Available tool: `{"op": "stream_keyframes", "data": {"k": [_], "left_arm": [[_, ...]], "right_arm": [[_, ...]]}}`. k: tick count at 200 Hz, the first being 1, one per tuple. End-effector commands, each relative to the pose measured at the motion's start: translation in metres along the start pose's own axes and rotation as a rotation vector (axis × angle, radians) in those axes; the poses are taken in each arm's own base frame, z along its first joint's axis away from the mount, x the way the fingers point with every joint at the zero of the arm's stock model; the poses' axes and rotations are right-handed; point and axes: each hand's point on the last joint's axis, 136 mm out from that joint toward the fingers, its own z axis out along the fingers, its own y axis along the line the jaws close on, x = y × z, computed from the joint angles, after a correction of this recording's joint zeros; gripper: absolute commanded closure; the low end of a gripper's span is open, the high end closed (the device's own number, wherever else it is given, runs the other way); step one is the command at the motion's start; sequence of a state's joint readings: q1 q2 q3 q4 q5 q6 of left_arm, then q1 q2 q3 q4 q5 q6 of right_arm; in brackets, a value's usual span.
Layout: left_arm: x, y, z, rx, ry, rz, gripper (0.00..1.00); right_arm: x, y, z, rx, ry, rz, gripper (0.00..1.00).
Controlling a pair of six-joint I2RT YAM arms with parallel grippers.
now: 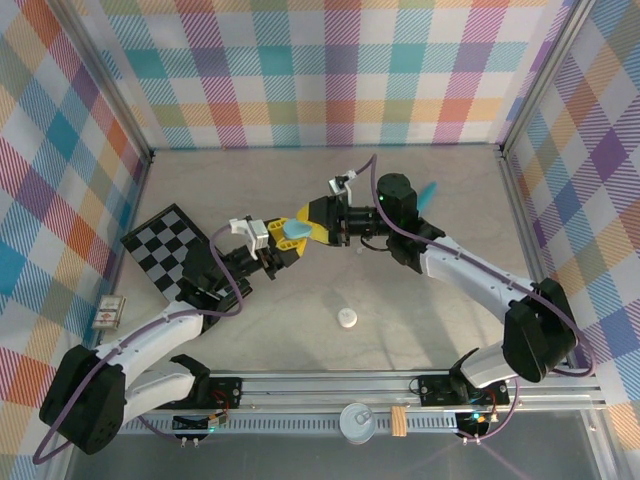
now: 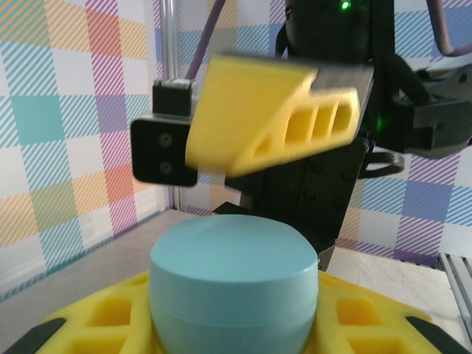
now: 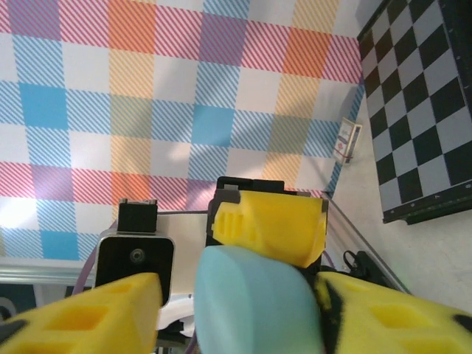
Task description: Insert wireless bluetooth earbuds into charging case
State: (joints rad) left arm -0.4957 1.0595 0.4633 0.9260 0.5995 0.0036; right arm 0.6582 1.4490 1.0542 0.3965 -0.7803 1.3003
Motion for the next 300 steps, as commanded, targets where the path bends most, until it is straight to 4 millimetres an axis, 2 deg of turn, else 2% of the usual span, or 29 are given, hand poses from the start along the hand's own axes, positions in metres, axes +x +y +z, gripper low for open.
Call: {"op": "stream_keyframes", "data": {"k": [1, 21, 62, 70, 93, 110, 138, 176, 217, 256, 300], "left_arm": [[-0.019, -0.004, 0.007, 0.019, -0.045, 0.06, 0.8], [-0.017, -0.005, 0.008, 0.019, -0.03, 0.064, 0.8], [-0.011, -0.005, 0.007, 0.013, 0.019, 0.073, 0.77], [-0.01, -0.004, 0.007, 0.008, 0.034, 0.07, 0.71], [-0.006, 0.001, 0.008, -0.015, 0.07, 0.059, 0.41], [-0.006, 0.003, 0.009, -0.027, 0.092, 0.054, 0.26], [0.002, 0.008, 0.01, -0.048, 0.171, 0.054, 0.0], [0.018, 0.015, 0.011, -0.068, 0.271, 0.059, 0.0], [0.037, 0.017, 0.028, -0.007, 0.406, 0.054, 0.0], [0.058, 0.024, 0.04, 0.006, 0.452, 0.009, 0.0], [0.063, 0.014, 0.031, 0.007, 0.445, -0.014, 0.0]], "right_arm": [[0.007, 0.015, 0.002, -0.068, 0.038, -0.004, 0.56], [0.006, 0.013, 0.003, -0.063, 0.034, 0.001, 0.66], [-0.001, 0.009, 0.0, -0.049, 0.003, 0.012, 0.79], [-0.004, 0.007, -0.002, -0.045, -0.008, 0.017, 0.8], [-0.014, 0.0, -0.008, -0.011, -0.046, 0.018, 0.83], [-0.025, -0.008, -0.014, 0.029, -0.082, 0.009, 0.84], [-0.05, -0.04, -0.033, 0.161, -0.174, 0.006, 0.85], [-0.094, -0.1, -0.073, 0.349, -0.309, 0.038, 0.87], [-0.134, -0.175, -0.108, 0.536, -0.38, 0.097, 0.86], [-0.16, -0.238, -0.124, 0.736, -0.39, 0.074, 0.86], [-0.178, -0.279, -0.135, 0.881, -0.42, 0.044, 0.85]]}}
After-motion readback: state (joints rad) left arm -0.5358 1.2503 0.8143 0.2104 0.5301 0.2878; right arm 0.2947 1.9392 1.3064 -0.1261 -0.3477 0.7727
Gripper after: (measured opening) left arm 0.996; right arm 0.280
